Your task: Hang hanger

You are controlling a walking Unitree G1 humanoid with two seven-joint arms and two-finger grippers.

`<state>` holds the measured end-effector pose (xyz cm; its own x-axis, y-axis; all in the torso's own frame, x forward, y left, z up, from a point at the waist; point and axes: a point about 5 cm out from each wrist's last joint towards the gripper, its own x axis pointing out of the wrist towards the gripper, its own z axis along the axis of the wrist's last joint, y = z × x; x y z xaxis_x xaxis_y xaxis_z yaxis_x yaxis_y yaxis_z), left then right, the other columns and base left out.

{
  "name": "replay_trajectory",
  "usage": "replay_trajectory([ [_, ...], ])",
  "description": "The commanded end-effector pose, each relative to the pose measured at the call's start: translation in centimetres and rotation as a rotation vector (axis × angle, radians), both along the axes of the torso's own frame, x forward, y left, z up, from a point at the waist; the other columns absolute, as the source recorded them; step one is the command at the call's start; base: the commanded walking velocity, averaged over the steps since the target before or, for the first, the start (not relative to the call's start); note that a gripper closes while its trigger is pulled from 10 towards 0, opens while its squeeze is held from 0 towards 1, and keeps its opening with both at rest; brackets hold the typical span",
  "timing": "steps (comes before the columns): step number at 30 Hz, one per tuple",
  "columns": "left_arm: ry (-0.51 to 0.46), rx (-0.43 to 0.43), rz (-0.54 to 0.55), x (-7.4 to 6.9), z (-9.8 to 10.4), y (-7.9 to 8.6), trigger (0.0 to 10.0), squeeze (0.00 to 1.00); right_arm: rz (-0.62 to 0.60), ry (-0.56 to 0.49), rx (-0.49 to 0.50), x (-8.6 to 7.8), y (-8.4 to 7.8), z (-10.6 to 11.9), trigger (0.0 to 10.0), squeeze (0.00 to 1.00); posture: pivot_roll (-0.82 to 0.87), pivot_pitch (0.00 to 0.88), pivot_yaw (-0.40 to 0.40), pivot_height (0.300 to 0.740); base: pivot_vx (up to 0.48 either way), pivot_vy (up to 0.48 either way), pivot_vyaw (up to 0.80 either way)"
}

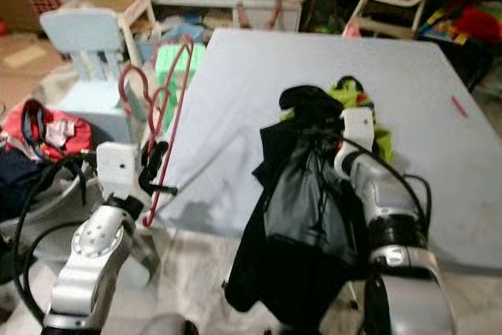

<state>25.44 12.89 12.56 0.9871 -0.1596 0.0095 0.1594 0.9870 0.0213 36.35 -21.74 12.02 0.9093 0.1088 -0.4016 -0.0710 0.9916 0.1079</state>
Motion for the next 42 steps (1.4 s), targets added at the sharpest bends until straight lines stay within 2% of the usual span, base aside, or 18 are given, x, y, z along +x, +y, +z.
replay_trajectory([
  [1,0.087,0.011,0.014,-0.3,-1.7,0.1,10.0,0.0,-0.062,-0.098,0.056,1.8,0.0,2.8,0.0,0.0,0.04,0.041,-0.036,0.74,0.0,0.0,0.0],
  [3,0.087,0.008,0.022,-0.3,-1.7,0.1,10.0,0.0,-0.092,-0.223,0.129,3.8,0.8,6.8,0.0,0.0,0.04,0.04,-0.042,0.74,0.0,0.0,0.0],
  [6,0.088,0.008,0.025,-0.4,-1.7,0.1,10.0,0.0,-0.103,-0.274,0.158,4.4,1.1,8.4,0.0,0.0,0.04,0.04,-0.042,0.74,0.0,0.0,0.0],
  [9,0.084,0.009,0.031,-0.3,-1.7,0.1,10.0,0.0,-0.09,-0.563,0.224,6.0,2.3,17.9,0.0,0.0,0.05,0.034,-0.051,0.74,0.0,0.0,0.0],
  [12,0.081,0.008,0.035,-0.3,-1.6,0.1,10.0,0.0,-0.089,-0.63,0.246,6.1,2.5,20.2,0.0,0.0,0.06,0.029,-0.057,0.74,0.0,0.0,0.0],
  [14,0.073,0.007,0.044,-0.2,-1.5,0.1,10.0,0.0,-0.069,-0.808,0.29,5.4,3.1,26.0,0.0,0.0,0.06,0.027,-0.063,0.74,0.0,0.0,0.0],
  [18,0.067,0.007,0.059,-0.2,-1.4,0.3,10.0,0.0,-0.038,-1.016,0.241,3.9,3.2,31.3,0.0,0.0,0.07,0.027,-0.069,0.74,0.0,0.0,0.0],
  [21,0.068,0.007,0.064,-0.4,-1.4,0.3,10.0,0.0,-0.029,-1.08,0.165,3.4,2.9,32.0,0.0,0.0,0.07,0.027,-0.071,0.74,0.0,0.0,0.0],
  [23,0.068,0.006,0.065,-0.4,-1.4,0.4,10.0,0.0,-0.027,-1.078,0.135,3.5,2.7,31.6,0.0,0.0,0.07,0.027,-0.071,0.74,0.0,0.0,0.0],
  [25,0.07,0.004,0.065,-0.4,-1.5,0.2,10.0,0.0,0.023,-0.908,-0.066,4.9,2.6,26.7,0.0,0.0,0.06,0.027,-0.069,0.74,0.0,0.0,0.0],
  [26,0.07,0.003,0.062,-0.3,-1.5,0.2,10.0,0.0,0.032,-0.83,-0.141,5.4,2.5,24.7,6.5,0.0,0.06,0.027,-0.067,0.74,0.0,0.0,0.0],
  [27,0.069,0.002,0.058,-0.3,-1.5,0.1,10.0,0.0,0.053,-0.739,-0.205,5.7,2.4,22.6,10.0,0.0,0.06,0.027,-0.067,0.74,0.0,0.0,0.0],
  [28,0.068,0.001,0.055,-0.2,-1.5,0.0,10.0,0.0,0.069,-0.681,-0.243,5.9,2.3,21.2,10.0,0.0,0.06,0.028,-0.064,0.74,0.0,0.0,0.0],
  [29,0.067,0.001,0.052,-0.2,-1.4,0.0,10.0,0.0,0.09,-0.608,-0.283,5.9,1.6,18.7,10.0,1.0,0.05,0.029,-0.061,0.74,0.0,0.0,0.0],
  [32,0.069,0.001,0.048,-0.1,-1.5,0.0,10.0,0.0,0.186,-0.397,-0.461,5.2,-0.1,12.7,10.0,1.0,0.05,0.029,-0.054,0.74,0.0,0.0,0.0],
  [35,0.071,0.003,0.043,-0.2,-1.5,0.0,10.0,0.0,0.26,-0.327,-0.569,4.3,-1.6,10.6,10.0,1.0,0.05,0.028,-0.05,0.74,0.0,0.0,0.0],
  [38,0.071,0.005,0.037,-0.1,-1.5,0.0,10.0,0.0,0.281,-0.352,-0.503,3.9,-2.6,11.2,10.0,1.0,0.05,0.026,-0.046,0.74,0.0,0.0,0.0],
  [42,0.079,0.005,0.024,-0.2,-1.7,0.0,10.0,0.0,0.729,-0.345,-0.262,-0.2,-3.7,10.0,10.0,1.0,0.04,0.022,-0.039,0.74,0.0,0.0,0.0],
])
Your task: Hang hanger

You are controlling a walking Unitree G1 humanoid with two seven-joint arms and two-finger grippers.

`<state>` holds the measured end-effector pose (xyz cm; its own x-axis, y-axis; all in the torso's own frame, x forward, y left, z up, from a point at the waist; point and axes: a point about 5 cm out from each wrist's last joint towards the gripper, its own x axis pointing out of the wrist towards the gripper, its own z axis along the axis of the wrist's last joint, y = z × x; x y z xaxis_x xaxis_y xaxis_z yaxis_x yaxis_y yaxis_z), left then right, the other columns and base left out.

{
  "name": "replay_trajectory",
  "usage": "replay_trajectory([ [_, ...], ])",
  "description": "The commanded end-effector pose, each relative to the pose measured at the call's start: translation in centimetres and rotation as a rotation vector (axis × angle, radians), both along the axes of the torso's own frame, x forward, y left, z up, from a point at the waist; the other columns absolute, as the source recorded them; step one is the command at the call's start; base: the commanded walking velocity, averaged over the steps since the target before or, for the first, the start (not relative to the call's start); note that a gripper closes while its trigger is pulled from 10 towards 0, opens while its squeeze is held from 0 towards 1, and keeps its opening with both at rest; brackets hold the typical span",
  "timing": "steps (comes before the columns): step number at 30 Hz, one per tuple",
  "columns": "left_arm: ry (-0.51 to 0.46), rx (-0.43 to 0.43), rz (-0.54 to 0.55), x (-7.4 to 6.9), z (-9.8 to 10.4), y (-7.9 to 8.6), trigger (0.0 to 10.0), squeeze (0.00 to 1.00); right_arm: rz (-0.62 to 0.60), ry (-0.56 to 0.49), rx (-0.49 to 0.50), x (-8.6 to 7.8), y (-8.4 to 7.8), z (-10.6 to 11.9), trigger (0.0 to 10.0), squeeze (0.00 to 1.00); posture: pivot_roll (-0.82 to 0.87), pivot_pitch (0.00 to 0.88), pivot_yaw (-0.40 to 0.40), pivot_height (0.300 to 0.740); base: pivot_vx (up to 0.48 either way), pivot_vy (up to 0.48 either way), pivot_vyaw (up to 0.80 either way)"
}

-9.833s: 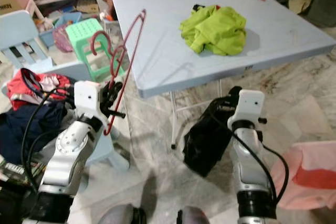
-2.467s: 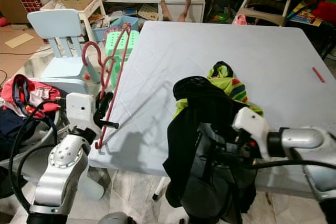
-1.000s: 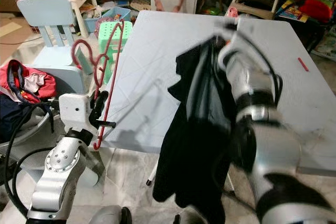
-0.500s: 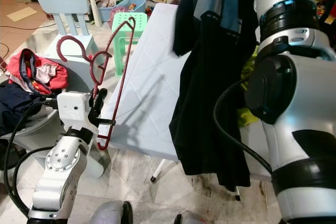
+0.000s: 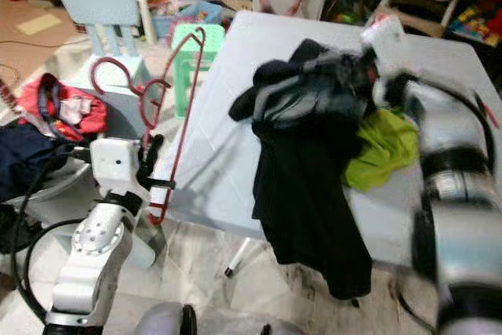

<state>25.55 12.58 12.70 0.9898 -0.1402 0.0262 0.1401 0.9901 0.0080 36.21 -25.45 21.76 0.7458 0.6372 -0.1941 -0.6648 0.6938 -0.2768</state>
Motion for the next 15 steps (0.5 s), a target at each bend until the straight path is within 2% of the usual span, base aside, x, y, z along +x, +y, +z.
replay_trajectory([
  [1,0.094,0.023,-0.001,-0.3,-1.9,0.3,10.0,0.0,0.026,0.046,0.017,-0.8,-0.4,-0.4,10.0,1.0,0.03,0.02,-0.026,0.74,0.0,0.0,0.0],
  [3,0.091,0.026,-0.007,-0.1,-1.8,0.3,10.0,0.0,0.038,0.073,0.059,-1.7,-1.0,-0.7,10.0,1.0,0.03,0.02,-0.024,0.74,0.0,0.0,0.0],
  [4,0.091,0.026,-0.008,0.0,-1.8,0.3,10.0,0.0,0.03,0.065,0.128,-2.1,-1.4,-0.1,10.0,1.0,0.02,0.02,-0.019,0.74,0.0,0.0,0.0],
  [5,0.093,0.025,-0.011,0.0,-1.8,0.2,10.0,0.0,0.046,0.084,0.241,-2.9,-2.0,0.7,10.0,1.0,0.02,0.018,-0.015,0.74,0.0,0.0,0.0],
  [6,0.093,0.025,-0.013,-0.1,-1.8,0.2,10.0,0.0,0.046,0.088,0.255,-3.2,-2.1,0.8,10.0,1.0,0.02,0.018,-0.014,0.74,0.0,0.0,0.0],
  [8,0.111,0.021,-0.017,-0.5,-2.2,0.3,10.0,0.0,0.001,0.095,0.371,-3.5,-3.3,1.1,10.0,1.0,0.02,0.016,-0.007,0.74,0.0,0.0,0.0],
  [9,0.113,0.021,-0.017,-0.5,-2.2,0.3,10.0,0.0,0.019,0.112,0.406,-3.8,-3.3,1.2,10.0,1.0,0.02,0.016,-0.007,0.74,0.0,0.0,0.0],
  [10,0.112,0.022,-0.019,-0.4,-2.2,0.3,10.0,0.0,0.091,0.171,0.429,-4.8,-3.0,0.9,10.0,1.0,0.02,0.017,-0.007,0.74,0.0,0.0,0.0],
  [12,0.11,0.023,-0.019,-0.3,-2.1,0.3,10.0,0.0,0.218,0.32,0.409,-7.4,-2.6,-0.3,10.0,1.0,0.02,0.017,-0.007,0.74,0.0,0.0,0.0],
  [13,0.11,0.024,-0.019,-0.3,-2.1,0.4,10.0,0.0,0.258,0.397,0.359,-8.7,-2.6,-1.2,10.0,1.0,0.02,0.023,-0.009,0.74,0.0,0.0,0.0],
  [14,0.114,0.026,-0.022,-0.3,-2.2,0.5,10.0,0.0,0.334,0.515,0.303,-10.7,-2.5,-2.6,10.0,1.0,0.02,0.026,-0.008,0.74,0.0,0.0,0.0],
  [15,0.114,0.026,-0.023,-0.3,-2.2,0.5,10.0,0.0,0.351,0.542,0.295,-11.1,-2.5,-2.8,10.0,1.0,0.02,0.026,-0.008,0.74,0.0,0.0,0.0],
])
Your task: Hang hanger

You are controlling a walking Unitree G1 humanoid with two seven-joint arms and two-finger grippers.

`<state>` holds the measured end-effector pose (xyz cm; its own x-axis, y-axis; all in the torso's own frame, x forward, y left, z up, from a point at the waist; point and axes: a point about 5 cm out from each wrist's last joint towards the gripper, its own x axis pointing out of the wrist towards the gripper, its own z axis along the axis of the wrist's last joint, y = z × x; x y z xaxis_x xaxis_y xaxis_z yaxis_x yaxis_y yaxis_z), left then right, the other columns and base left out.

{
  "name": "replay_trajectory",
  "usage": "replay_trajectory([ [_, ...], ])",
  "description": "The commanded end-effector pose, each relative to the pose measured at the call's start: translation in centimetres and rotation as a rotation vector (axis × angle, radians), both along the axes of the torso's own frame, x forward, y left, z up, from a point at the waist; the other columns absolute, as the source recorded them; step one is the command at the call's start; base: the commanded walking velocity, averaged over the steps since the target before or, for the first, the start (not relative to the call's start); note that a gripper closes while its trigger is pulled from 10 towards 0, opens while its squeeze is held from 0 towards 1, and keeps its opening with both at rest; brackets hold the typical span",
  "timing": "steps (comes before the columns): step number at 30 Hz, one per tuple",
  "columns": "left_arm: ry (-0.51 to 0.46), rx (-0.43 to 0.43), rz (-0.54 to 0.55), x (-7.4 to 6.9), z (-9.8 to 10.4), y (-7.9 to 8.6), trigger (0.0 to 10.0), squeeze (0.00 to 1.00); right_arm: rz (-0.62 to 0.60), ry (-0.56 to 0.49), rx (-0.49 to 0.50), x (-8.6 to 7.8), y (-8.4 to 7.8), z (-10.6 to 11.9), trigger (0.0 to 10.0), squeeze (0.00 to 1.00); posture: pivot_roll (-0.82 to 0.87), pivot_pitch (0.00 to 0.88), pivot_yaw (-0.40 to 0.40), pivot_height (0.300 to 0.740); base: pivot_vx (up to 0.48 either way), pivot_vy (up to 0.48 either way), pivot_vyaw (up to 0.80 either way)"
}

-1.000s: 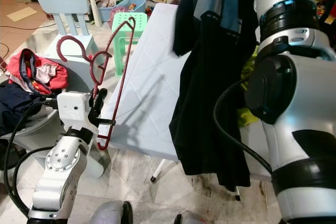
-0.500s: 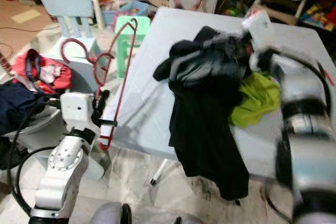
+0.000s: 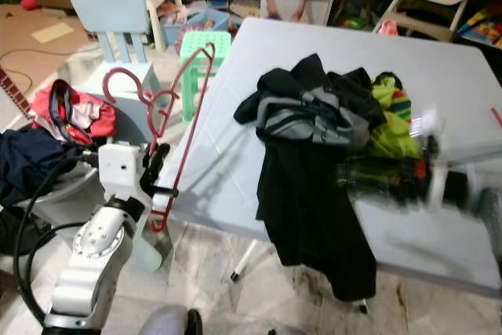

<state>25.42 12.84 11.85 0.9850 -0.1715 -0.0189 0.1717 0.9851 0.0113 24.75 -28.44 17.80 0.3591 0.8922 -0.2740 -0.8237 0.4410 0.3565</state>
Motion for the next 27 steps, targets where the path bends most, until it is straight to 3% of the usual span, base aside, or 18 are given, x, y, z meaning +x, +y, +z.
replay_trajectory([
  [1,0.072,0.018,0.002,-0.1,-1.3,0.2,10.0,0.0,0.103,0.023,-0.006,-1.1,0.6,0.9,10.0,1.0,0.01,0.025,-0.006,0.74,0.0,0.0,0.0],
  [3,0.07,0.018,-0.012,0.0,-1.2,0.0,10.0,0.0,0.188,0.096,-0.014,-2.7,1.7,0.0,10.0,1.0,0.01,0.025,-0.001,0.74,0.0,0.0,0.0],
  [6,0.072,0.021,-0.017,0.1,-1.2,0.1,10.0,0.0,0.279,0.155,-0.015,-3.7,3.3,-1.3,10.0,1.0,0.02,0.027,0.002,0.74,0.0,0.0,0.0],
  [7,0.075,0.021,-0.02,0.1,-1.2,0.1,10.0,0.0,0.304,0.173,-0.012,-3.5,4.7,-2.6,10.0,1.0,0.02,0.028,0.003,0.74,0.0,0.0,0.0],
  [10,0.072,0.023,-0.026,0.1,-1.0,0.0,10.0,0.0,0.275,0.169,-0.042,-2.2,6.8,-4.5,10.0,1.0,0.04,0.033,0.002,0.74,0.0,0.0,0.0],
  [12,0.073,0.021,-0.026,0.0,-1.1,0.1,10.0,0.0,0.246,0.161,-0.105,-1.3,7.1,-5.7,10.0,1.0,0.04,0.035,0.0,0.74,0.0,0.0,0.0],
  [15,0.076,0.016,-0.03,-0.1,-1.0,-0.1,10.0,0.0,0.103,0.136,-0.308,1.1,7.2,-8.3,10.0,1.0,0.04,0.042,-0.009,0.74,0.0,0.0,0.0],
  [16,0.076,0.016,-0.03,-0.1,-1.0,-0.2,10.0,0.0,0.097,0.13,-0.333,1.3,7.3,-8.6,10.0,1.0,0.04,0.042,-0.009,0.74,0.0,0.0,0.0],
  [18,0.077,0.013,-0.027,-0.2,-1.0,-0.2,10.0,0.0,-0.061,0.037,-0.54,3.9,6.8,-9.8,10.0,1.0,0.04,0.044,-0.014,0.74,0.0,0.0,0.0],
  [19,0.078,0.012,-0.025,-0.2,-1.1,-0.1,10.0,0.0,-0.163,0.007,-0.596,5.3,6.5,-9.9,10.0,1.0,0.04,0.045,-0.015,0.74,0.0,0.0,0.0],
  [20,0.078,0.012,-0.025,-0.2,-1.1,-0.1,10.0,0.0,-0.163,0.007,-0.596,5.3,6.5,-9.9,10.0,1.0,0.04,0.045,-0.015,0.74,0.0,0.0,0.0],
  [21,0.078,0.011,-0.024,-0.2,-1.1,-0.2,10.0,0.0,-0.322,-0.194,-0.671,8.4,7.0,-8.1,10.0,1.0,0.05,0.045,-0.019,0.74,0.0,0.0,0.0],
  [22,0.078,0.01,-0.023,-0.2,-1.1,-0.2,10.0,0.0,-0.398,-0.294,-0.688,9.9,7.4,-6.9,10.0,1.0,0.05,0.045,-0.019,0.74,0.0,0.0,0.0],
  [24,0.079,0.009,-0.024,-0.2,-1.1,-0.3,10.0,0.0,-0.542,-0.422,-0.678,11.8,8.0,-4.9,10.0,1.0,0.05,0.045,-0.019,0.74,0.0,0.0,0.0],
  [25,0.079,0.009,-0.024,-0.2,-1.1,-0.3,10.0,0.0,-0.542,-0.422,-0.678,11.8,8.0,-4.9,10.0,1.0,0.05,0.045,-0.019,0.74,0.0,0.0,0.0],
  [27,0.078,0.009,-0.026,-0.2,-1.1,-0.4,10.0,0.0,-0.764,-0.531,-0.616,13.9,8.8,-2.2,10.0,1.0,0.05,0.048,-0.02,0.74,0.0,0.0,0.0],
])
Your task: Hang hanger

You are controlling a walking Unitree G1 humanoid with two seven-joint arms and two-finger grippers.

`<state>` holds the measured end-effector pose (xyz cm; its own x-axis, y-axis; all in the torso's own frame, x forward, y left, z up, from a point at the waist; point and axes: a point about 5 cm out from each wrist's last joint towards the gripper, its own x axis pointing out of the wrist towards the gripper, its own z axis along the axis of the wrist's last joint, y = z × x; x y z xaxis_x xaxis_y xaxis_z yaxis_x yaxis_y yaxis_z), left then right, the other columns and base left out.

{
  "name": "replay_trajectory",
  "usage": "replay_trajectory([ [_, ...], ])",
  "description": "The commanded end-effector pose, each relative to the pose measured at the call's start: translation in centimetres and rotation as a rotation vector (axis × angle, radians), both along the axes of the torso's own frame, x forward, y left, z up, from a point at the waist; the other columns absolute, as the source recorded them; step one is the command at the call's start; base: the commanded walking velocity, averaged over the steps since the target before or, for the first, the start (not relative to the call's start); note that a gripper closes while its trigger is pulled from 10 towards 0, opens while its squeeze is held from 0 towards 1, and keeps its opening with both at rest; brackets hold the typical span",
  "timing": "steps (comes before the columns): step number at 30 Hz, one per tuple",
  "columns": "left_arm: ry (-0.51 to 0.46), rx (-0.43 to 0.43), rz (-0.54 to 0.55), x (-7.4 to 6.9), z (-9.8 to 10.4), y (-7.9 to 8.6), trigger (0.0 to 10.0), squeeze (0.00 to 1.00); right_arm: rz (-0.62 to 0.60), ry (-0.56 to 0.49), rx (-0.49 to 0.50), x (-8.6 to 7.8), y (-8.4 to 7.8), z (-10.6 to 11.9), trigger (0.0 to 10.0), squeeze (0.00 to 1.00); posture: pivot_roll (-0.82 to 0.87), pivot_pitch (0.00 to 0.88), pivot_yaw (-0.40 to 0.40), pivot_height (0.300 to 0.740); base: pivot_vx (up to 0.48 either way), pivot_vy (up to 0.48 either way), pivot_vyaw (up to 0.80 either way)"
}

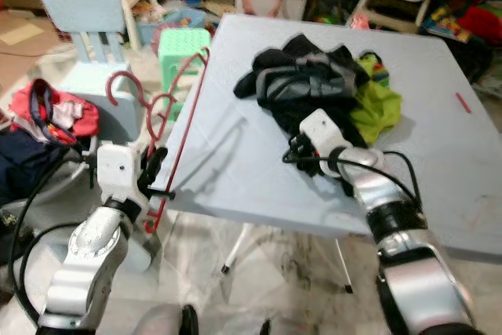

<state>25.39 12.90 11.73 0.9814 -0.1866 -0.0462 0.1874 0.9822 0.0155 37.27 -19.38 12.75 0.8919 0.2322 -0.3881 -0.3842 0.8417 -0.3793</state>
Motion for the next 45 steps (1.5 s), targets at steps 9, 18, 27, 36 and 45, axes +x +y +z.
replay_trajectory([
  [9,0.051,0.0,0.006,-0.3,-0.8,-0.5,10.0,0.0,-0.216,-0.333,0.193,2.8,2.0,5.0,10.0,1.0,0.07,0.056,-0.03,0.74,0.0,0.0,0.0],
  [18,0.056,-0.018,0.032,-0.4,-1.0,-0.3,10.0,0.0,-0.165,-0.362,0.372,-1.9,-1.4,3.0,10.0,1.0,0.03,0.043,-0.031,0.74,0.0,0.0,0.0],
  [27,0.005,0.007,-0.028,0.4,0.4,-1.3,10.0,0.0,-0.425,-0.413,0.5,-6.8,-1.5,-0.3,10.0,1.0,0.02,0.037,-0.004,0.74,0.0,0.0,0.0],
  [36,0.006,0.015,-0.036,0.6,0.3,-1.5,10.0,0.0,-0.443,-0.333,0.523,-9.4,0.6,-2.0,10.0,1.0,0.02,0.04,0.011,0.74,-0.148,0.0,0.0],
  [45,0.014,0.022,-0.036,0.5,0.3,-1.2,10.0,0.0,-0.453,-0.3,0.522,-10.2,1.3,-2.5,10.0,1.0,0.02,0.053,0.015,0.74,-0.341,0.0,0.0],
])
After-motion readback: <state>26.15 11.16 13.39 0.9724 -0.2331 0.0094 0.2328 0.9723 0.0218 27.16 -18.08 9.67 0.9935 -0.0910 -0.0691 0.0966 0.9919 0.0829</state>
